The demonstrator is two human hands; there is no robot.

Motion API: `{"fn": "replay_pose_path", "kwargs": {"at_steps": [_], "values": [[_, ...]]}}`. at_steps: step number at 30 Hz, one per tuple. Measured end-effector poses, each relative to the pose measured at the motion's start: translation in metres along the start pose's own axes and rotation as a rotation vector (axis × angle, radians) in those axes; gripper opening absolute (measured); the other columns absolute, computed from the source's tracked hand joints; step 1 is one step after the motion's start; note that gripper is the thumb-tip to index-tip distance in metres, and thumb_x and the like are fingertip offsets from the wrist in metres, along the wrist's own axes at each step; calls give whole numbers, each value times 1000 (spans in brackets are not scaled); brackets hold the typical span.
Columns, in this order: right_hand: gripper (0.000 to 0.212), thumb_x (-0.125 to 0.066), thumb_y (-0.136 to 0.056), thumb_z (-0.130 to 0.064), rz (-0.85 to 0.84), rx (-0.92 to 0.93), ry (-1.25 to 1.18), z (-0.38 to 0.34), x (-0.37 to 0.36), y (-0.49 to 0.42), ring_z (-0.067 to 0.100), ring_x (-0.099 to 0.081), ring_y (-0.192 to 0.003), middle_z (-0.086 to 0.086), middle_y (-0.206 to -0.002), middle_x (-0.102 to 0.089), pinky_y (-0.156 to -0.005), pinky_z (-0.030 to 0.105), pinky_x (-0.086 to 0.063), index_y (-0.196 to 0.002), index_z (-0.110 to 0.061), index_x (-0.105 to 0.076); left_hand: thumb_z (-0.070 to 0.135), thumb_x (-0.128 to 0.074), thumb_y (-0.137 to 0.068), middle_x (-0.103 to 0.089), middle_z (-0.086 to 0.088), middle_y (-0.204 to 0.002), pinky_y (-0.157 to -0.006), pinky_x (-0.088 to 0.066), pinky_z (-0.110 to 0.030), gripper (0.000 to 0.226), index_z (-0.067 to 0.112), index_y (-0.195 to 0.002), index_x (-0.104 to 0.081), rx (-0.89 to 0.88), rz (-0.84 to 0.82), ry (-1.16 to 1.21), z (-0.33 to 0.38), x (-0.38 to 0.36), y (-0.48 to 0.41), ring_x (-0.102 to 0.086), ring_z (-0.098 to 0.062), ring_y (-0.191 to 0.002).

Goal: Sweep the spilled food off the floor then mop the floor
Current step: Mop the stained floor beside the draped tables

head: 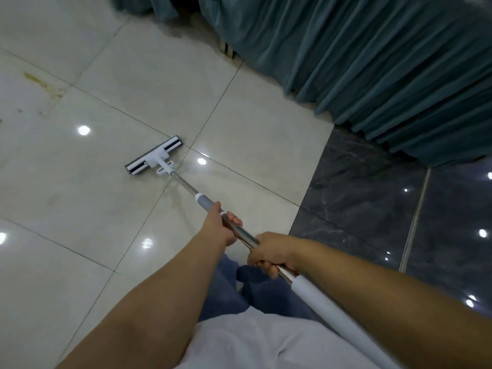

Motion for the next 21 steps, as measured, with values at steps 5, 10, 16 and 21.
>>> {"fn": "replay_pose_path", "kwargs": {"at_steps": [5, 10, 16, 21], "values": [[15, -53, -83, 3, -7, -1, 127, -5, 64, 7, 6, -36, -32, 4, -55, -44, -32, 13, -32, -80, -9, -44, 37, -61, -87, -36, 2, -39, -37, -28, -14, 41, 16, -59, -38, -74, -10, 182, -28, -52, -5, -31, -10, -35], [13, -54, -84, 2, -33, -11, 323, 10, 139, 25, 7, -35, -36, 2, -53, -44, -33, 15, -33, -87, -8, -47, 38, -60, -88, -35, 2, -32, -35, -29, -11, 44, 16, -57, -37, -104, -67, 345, -78, -98, -16, -30, -10, -27], [14, -56, -82, -1, -64, -30, 524, 50, 203, 41, 9, -36, -37, -1, -47, -43, -36, 18, -34, -89, -10, -48, 39, -59, -88, -35, 2, -32, -33, -30, -10, 43, 15, -60, -38, -82, -76, 484, -149, -126, -30, -31, -10, -24], [17, -55, -80, -3, -55, -45, 662, 66, 227, 52, 10, -38, -37, -1, -46, -44, -37, 20, -36, -93, -10, -46, 42, -55, -91, -33, 2, -27, -31, -28, -8, 46, 15, -60, -35, -96, -96, 544, -181, -139, -41, -27, -10, -19]]}}
Point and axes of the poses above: each hand's wrist, its own y-axis away from the middle knuckle, its own x-axis out of the back of the hand, z = x × y, the point moved 7 cm from there along -y, towards the middle knuckle
